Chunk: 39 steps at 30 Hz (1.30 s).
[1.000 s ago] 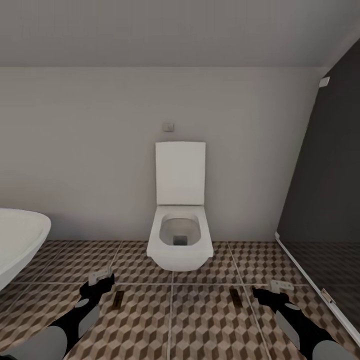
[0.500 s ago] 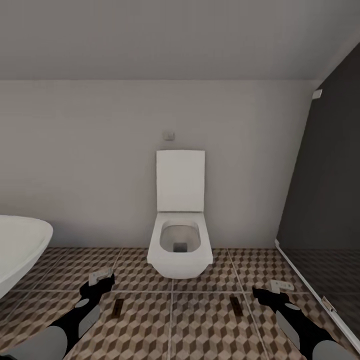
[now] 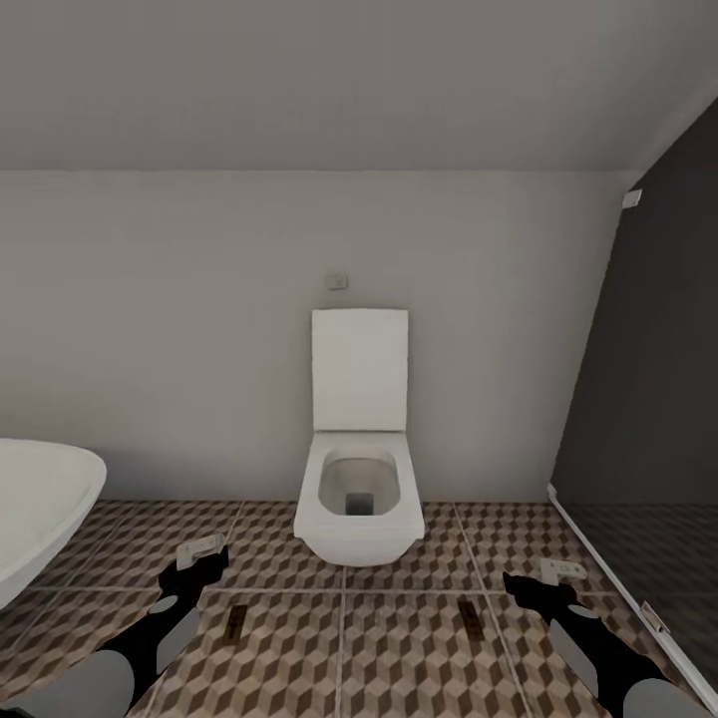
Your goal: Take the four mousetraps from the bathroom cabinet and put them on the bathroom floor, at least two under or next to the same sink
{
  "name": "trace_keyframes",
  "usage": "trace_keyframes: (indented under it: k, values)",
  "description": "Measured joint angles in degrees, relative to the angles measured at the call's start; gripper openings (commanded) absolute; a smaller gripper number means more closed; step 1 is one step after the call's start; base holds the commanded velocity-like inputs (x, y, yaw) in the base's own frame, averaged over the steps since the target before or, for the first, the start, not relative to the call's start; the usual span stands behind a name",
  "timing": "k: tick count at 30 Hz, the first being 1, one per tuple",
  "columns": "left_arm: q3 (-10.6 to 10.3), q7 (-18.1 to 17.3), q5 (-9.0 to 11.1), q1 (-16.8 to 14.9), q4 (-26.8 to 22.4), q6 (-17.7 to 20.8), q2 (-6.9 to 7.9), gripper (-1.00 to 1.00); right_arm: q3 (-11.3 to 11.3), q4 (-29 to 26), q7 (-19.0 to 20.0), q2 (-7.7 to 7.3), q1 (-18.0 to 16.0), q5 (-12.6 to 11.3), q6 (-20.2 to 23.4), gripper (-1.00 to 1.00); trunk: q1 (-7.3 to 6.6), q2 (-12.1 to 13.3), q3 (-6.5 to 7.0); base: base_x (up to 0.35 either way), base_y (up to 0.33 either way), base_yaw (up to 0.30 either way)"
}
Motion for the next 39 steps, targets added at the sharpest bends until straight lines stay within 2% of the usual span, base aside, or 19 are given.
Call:
trace_keyframes:
  k: [39]
  values:
    - [-0.05, -0.05, 0.00, 0.02, 0.07, -0.02, 0.01, 1.00, 0.24, 0.00, 0.19, 0.07, 0.00, 0.01, 0.08, 1.00, -8.57, 15.64, 7.00, 0.000, 0.000, 0.000]
